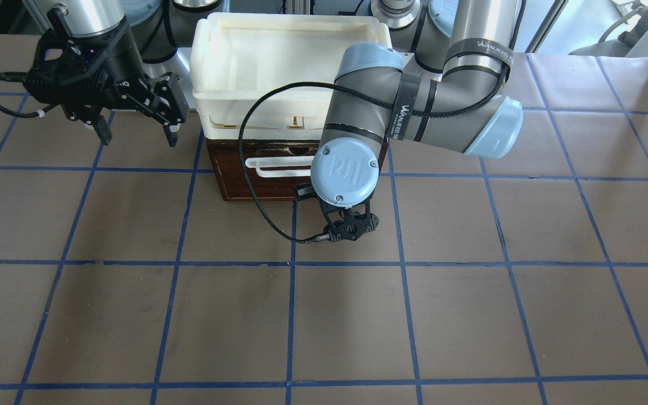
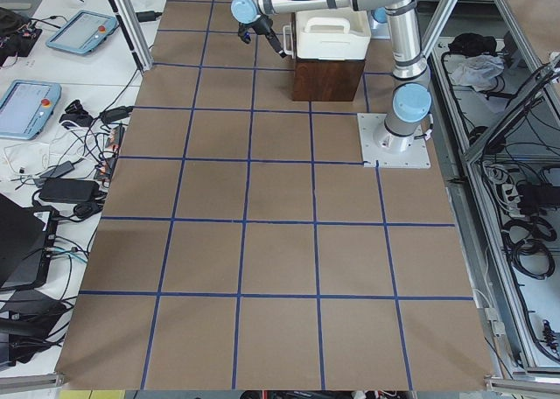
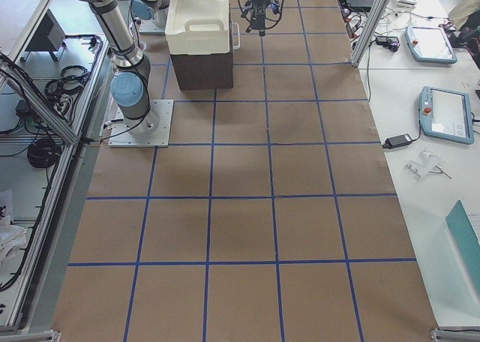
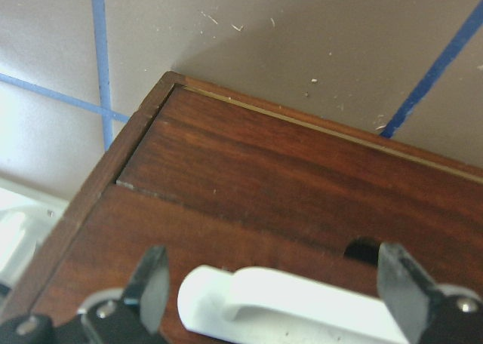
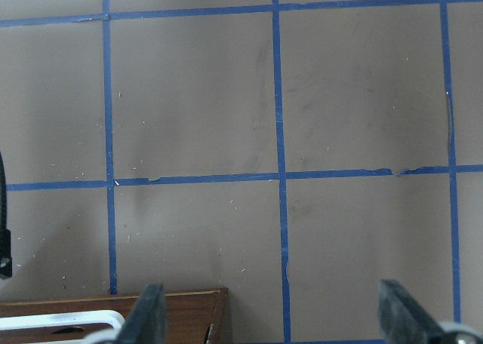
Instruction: Put scissors in drawer and close it
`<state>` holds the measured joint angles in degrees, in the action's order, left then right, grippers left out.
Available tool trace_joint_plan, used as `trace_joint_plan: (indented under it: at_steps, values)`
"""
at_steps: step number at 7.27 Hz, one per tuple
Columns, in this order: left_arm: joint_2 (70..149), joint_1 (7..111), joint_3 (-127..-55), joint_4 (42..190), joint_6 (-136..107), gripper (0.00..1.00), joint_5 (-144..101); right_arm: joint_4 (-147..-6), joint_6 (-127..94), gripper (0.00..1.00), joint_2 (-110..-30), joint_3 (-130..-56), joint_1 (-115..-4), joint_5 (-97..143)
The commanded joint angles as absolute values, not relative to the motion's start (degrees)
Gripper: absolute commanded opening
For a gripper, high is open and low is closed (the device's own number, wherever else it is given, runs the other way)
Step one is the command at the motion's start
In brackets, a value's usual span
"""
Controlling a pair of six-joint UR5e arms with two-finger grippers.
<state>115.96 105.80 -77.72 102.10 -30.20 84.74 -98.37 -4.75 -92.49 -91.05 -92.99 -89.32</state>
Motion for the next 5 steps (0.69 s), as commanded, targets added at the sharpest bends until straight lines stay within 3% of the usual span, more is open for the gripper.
trace_joint_plan:
  at_steps: [1, 5]
  values:
    - [113.92, 102.85, -75.42, 95.39, -19.51, 1.0, 86.73, -98.44, -4.75, 1.0, -92.55, -91.05, -92.99, -89.3]
    - [106.02, 93.63, -75.24, 88.95, -4.14, 1.0, 91.49, -98.53, -4.75, 1.0, -92.46, -91.05, -92.99, -89.12]
